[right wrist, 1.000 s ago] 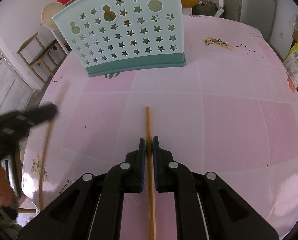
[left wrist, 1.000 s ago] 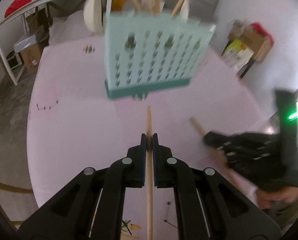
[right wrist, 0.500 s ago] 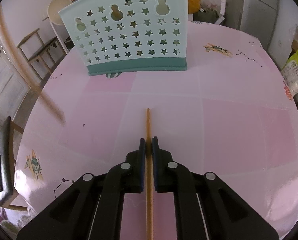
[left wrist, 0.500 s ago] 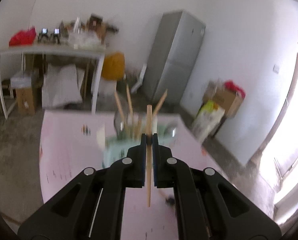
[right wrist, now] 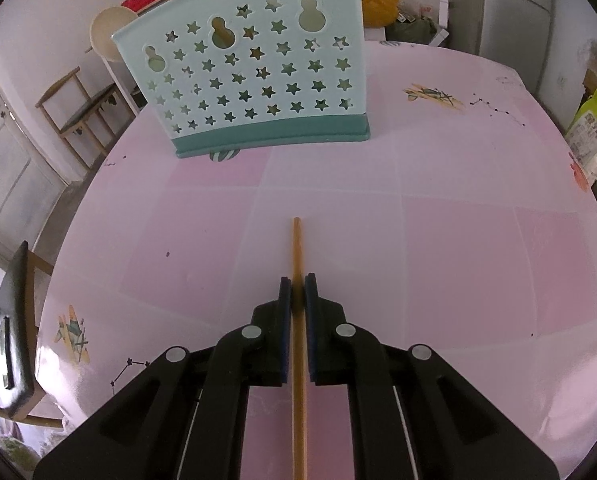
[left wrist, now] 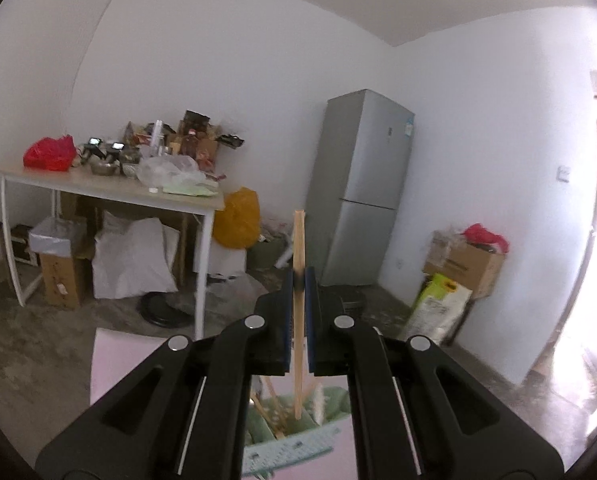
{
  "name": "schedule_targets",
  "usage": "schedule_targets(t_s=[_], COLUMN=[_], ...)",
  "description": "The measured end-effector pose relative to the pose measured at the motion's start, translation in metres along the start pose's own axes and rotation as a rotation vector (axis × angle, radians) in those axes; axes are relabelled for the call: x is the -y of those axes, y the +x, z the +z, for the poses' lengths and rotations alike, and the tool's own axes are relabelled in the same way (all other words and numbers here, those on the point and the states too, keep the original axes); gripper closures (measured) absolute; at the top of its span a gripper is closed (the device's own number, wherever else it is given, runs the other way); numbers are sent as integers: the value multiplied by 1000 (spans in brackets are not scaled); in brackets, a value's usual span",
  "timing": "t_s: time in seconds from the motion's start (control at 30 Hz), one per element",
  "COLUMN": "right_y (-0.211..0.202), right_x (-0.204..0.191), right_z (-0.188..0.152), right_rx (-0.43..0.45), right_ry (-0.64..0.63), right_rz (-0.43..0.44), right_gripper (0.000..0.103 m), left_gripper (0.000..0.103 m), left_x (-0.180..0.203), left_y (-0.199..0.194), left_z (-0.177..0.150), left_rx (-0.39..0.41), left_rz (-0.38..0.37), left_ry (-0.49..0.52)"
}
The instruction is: Organize utensils
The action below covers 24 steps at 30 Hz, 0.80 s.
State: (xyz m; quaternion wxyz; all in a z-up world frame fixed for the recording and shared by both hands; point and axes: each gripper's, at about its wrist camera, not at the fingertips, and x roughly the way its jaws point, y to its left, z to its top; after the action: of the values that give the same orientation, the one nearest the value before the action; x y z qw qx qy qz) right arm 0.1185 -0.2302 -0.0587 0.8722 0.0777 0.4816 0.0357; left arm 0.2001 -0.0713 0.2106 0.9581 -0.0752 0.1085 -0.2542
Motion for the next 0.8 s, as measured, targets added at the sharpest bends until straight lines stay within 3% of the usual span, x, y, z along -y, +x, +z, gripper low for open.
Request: schedule_targets(t_s=[0.27, 0.53, 0.8], right_y=[-5, -39, -86], right_x=[3, 11, 21], right_z=[1, 9, 32], right_rx=[8, 66, 177], right_ry=[12, 40, 63], right_rz=[26, 48, 68], right_gripper=[96, 96, 96], left_gripper=[99, 98, 69], left_x=[0, -20, -24], left_y=[61, 75, 34], left_z=[-48, -86, -81], left_rx=[-91, -196, -132], left_rz=[48, 22, -9], left_ry=[-1, -81, -81])
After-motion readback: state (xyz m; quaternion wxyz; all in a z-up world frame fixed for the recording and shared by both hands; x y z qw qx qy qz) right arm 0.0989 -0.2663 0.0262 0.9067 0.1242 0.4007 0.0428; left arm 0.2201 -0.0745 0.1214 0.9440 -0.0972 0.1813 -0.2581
